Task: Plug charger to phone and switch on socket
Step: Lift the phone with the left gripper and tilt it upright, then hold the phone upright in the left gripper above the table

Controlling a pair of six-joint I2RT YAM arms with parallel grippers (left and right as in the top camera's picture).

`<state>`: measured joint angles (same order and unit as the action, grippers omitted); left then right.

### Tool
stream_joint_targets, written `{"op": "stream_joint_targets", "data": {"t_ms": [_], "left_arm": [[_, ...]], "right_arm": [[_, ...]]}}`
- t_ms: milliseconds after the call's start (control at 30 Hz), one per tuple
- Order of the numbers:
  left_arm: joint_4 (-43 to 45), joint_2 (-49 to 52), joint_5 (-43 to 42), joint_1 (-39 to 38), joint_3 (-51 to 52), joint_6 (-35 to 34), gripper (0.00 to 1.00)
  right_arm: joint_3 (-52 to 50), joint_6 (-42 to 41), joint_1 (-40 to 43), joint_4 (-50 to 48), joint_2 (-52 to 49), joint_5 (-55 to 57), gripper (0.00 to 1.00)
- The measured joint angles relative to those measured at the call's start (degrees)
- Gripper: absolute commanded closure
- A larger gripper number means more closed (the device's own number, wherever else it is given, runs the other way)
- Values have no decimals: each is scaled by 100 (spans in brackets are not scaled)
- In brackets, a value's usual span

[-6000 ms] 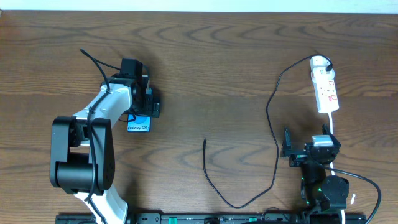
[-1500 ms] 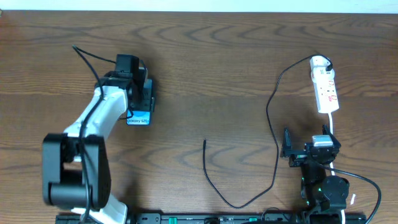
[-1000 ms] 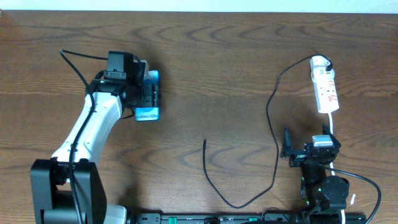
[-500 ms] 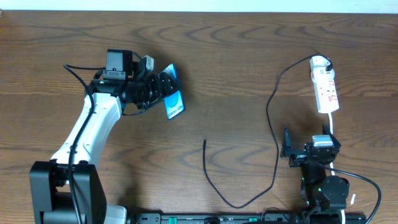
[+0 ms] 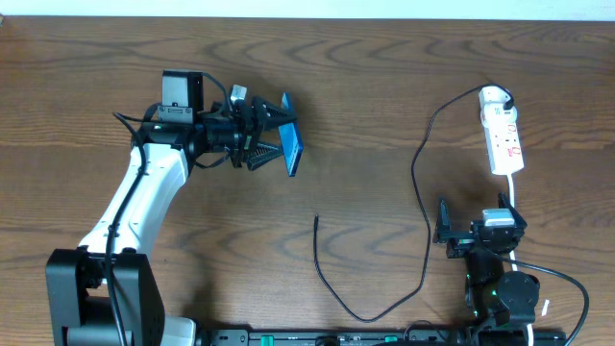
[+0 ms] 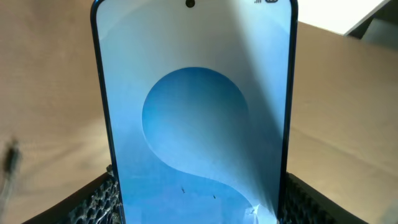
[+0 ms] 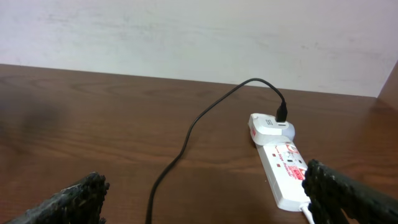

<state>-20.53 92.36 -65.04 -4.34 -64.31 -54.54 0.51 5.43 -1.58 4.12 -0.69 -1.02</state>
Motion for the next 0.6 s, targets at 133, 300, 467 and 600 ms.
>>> {"op": "stream_joint_targets", "data": {"t_ms": [133,300,467,600], "left_arm": [[0,0,-219,0,0,-678,93],[0,0,-308,0,0,-1325,93],[11,0,-363,0,0,-1707,92],[20,0,-367,0,0,-1834,93]], "right_arm": [[0,0,0,-2,0,0,1],[0,0,0,0,0,0,1],[0,0,0,-2,0,0,1],[0,0,0,0,0,0,1]]}}
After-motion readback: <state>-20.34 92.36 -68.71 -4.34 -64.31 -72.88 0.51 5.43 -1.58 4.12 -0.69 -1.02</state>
